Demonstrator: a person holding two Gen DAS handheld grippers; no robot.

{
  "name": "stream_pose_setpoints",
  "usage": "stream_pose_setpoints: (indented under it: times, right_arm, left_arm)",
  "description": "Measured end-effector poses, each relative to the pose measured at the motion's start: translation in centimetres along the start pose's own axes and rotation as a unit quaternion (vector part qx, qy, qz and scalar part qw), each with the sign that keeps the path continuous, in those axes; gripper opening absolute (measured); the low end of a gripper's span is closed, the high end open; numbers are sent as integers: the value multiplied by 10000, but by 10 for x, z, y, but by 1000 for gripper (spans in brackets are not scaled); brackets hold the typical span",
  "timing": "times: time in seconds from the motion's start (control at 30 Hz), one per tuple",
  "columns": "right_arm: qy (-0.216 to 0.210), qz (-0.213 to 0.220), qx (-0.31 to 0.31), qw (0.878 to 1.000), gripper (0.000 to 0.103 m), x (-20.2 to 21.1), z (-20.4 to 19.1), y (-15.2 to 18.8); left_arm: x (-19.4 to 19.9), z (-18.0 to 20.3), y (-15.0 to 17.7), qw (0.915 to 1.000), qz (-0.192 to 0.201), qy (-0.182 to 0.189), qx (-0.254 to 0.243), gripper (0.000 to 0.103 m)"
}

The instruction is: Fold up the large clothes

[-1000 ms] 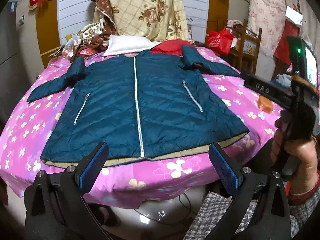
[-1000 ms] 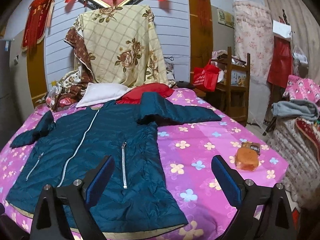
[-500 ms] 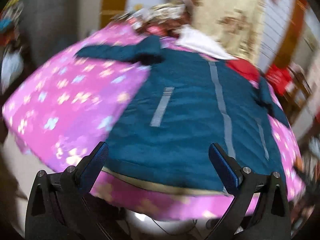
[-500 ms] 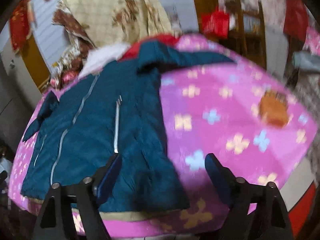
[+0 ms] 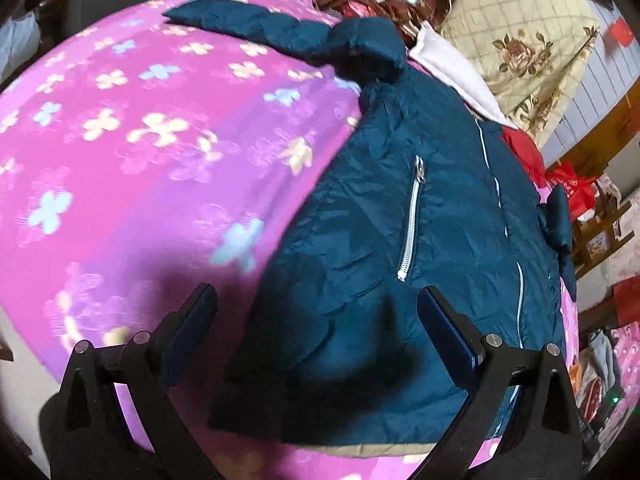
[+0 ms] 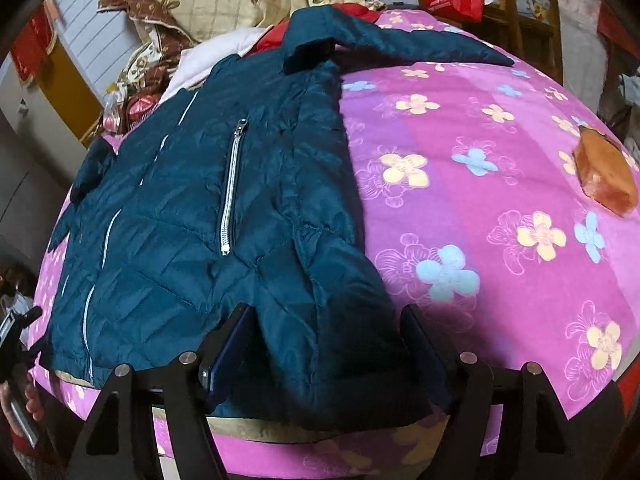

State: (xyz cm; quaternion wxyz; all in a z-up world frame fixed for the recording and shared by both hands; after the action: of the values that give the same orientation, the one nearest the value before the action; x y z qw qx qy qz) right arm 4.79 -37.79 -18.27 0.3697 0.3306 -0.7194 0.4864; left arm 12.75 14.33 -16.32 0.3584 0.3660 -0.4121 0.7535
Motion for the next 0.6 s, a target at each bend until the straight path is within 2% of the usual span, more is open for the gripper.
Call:
stream_pose_setpoints:
  times: [0.03, 0.07, 0.1, 0.13, 0.17, 0.23, 0.33, 0.6]
  right_arm:
    - [-24, -44, 23, 10000, 44, -1, -1, -1]
    - [-66, -106, 51, 9999, 39, -2, -1, -2]
    - [-99, -144, 72, 9998, 31, -2, -1, -1]
    - [-150, -172, 109, 9997, 24, -1, -2, 0]
    - [-170, -187, 175, 9995, 22, 2, -3, 1]
    - [-107, -222, 280, 9993, 15, 7, -4, 4]
    - [14, -280, 398, 9988, 11, 16, -3, 11]
    - [147, -340, 450, 9983, 11, 33, 6, 31]
  left_arm:
    - [-3, 3, 0, 10000, -74, -1, -32, 75]
    - [-12, 10, 3, 9994, -301, -103, -141, 60]
    - [-14, 15, 6, 9988, -295, -309, -238, 57]
    - [-12, 21, 9, 9980, -221, -487, -338, 45]
    - [-13, 25, 13, 9972, -241, -566, -418, 36]
    - [-11, 30, 22, 9964, -248, -639, -504, 28]
    - [-4, 31, 33, 9963, -261, -606, -548, 23]
    - [23, 18, 55, 9980, -251, -339, -468, 23]
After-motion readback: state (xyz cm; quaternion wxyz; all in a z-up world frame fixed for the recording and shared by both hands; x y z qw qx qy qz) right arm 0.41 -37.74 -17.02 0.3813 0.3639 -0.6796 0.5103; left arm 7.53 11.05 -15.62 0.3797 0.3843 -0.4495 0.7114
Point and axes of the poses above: each gripper's, at about its wrist camera, not at the fingertips, and x roughly against the way its jaws point, z to its right, y to its underside, the point moved 1 cm from there along -x, roughly the way its jaws point, and after that the axes turned 6 degrees about -z, right-handed, at the moved point
